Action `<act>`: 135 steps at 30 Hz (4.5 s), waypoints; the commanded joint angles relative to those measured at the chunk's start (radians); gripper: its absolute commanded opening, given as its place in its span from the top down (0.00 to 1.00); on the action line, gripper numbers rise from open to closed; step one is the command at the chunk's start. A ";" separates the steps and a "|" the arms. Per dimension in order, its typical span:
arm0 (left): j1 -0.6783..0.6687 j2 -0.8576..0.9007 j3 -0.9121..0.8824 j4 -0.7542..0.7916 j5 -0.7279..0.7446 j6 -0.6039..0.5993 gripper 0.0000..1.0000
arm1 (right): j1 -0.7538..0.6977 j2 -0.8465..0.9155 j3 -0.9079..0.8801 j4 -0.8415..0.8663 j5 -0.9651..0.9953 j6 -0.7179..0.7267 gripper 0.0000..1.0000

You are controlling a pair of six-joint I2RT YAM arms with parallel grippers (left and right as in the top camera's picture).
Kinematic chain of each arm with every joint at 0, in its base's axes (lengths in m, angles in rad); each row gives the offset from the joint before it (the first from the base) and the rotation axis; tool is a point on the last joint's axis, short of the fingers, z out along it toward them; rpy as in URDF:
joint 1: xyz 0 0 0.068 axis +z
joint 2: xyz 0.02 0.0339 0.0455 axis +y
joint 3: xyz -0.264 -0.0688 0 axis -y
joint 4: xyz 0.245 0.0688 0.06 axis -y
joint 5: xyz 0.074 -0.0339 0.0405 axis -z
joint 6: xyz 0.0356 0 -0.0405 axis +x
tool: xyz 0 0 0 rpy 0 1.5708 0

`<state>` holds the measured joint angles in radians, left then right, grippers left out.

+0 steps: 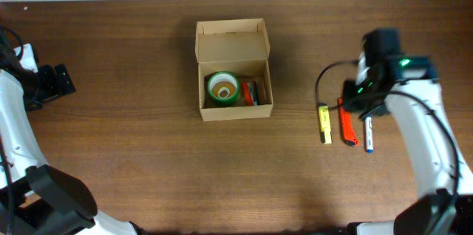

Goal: Pack container
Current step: 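Withdraw the right gripper and grasp the yellow highlighter, then carry the yellow highlighter with the right gripper over the box, then lower the highlighter into the box beside the stapler and release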

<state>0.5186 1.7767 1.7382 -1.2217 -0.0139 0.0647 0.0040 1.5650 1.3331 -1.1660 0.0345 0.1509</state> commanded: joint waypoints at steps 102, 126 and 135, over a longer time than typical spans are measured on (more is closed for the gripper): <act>0.004 0.009 -0.003 0.002 0.008 0.020 0.00 | 0.527 0.650 0.809 -0.117 0.113 0.186 0.96; 0.004 0.009 -0.003 0.002 0.008 0.019 0.00 | 0.497 0.667 0.645 -0.054 0.050 0.279 0.96; 0.004 0.009 -0.003 0.002 0.007 0.020 0.00 | 0.497 0.668 0.546 0.020 0.047 0.303 0.96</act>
<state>0.5186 1.7767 1.7382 -1.2213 -0.0139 0.0647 0.5045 2.2269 1.9221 -1.1652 0.0879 0.4381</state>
